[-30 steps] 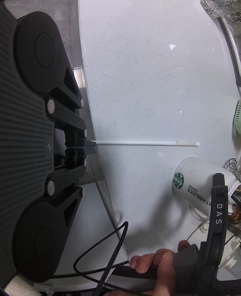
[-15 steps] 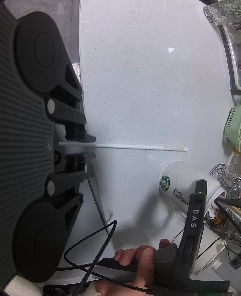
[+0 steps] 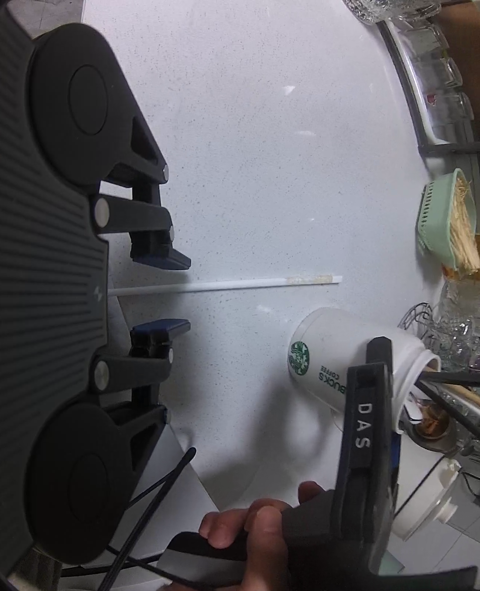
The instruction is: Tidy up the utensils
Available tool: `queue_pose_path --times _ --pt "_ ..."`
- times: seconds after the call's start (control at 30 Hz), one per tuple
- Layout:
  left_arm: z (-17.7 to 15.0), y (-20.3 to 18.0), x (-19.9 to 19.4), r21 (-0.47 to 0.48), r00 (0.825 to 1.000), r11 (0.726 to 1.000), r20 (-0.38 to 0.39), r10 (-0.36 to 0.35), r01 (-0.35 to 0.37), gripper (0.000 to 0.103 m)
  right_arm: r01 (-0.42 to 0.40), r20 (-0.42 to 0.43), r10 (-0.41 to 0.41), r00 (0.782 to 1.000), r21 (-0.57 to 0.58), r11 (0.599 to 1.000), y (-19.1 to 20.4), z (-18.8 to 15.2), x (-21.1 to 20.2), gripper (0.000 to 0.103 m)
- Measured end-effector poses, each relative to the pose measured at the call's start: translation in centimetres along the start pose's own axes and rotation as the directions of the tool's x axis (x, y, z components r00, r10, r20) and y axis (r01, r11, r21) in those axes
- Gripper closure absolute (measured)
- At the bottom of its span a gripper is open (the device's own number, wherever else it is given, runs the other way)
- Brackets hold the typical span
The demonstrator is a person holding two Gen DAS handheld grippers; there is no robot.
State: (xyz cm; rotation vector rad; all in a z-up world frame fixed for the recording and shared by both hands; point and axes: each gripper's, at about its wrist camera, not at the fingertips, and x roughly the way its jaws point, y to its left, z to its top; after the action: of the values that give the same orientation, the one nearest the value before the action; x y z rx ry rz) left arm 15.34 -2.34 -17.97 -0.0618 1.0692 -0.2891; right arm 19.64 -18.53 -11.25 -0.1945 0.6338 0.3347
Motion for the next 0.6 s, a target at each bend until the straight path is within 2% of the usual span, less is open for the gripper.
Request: queue_pose_path --times 0.23,0.33,0.47,0.6 --pt "-0.3 -0.1 1.4 0.007 0.998 0.999 -0.026 0.048 -0.048 0.074 0.004 -0.002 -0.004 1.0 0.003 1.0 0.1 0.1 0.0 0.015" --pt "-0.2 -0.3 1.5 0.015 0.997 0.997 -0.024 0.07 -0.07 0.082 0.008 -0.002 -0.008 1.0 0.002 1.0 0.1 0.0 0.0 0.015" --pt "-0.2 -0.3 1.4 0.018 0.995 0.995 -0.029 0.1 -0.099 0.097 0.009 -0.003 -0.009 1.0 -0.003 1.0 0.1 0.0 0.1 0.015" --pt "-0.2 -0.5 1.3 0.033 0.994 0.995 -0.037 0.099 -0.098 0.098 0.01 -0.004 -0.01 1.0 -0.006 1.0 0.2 0.0 0.1 0.014"
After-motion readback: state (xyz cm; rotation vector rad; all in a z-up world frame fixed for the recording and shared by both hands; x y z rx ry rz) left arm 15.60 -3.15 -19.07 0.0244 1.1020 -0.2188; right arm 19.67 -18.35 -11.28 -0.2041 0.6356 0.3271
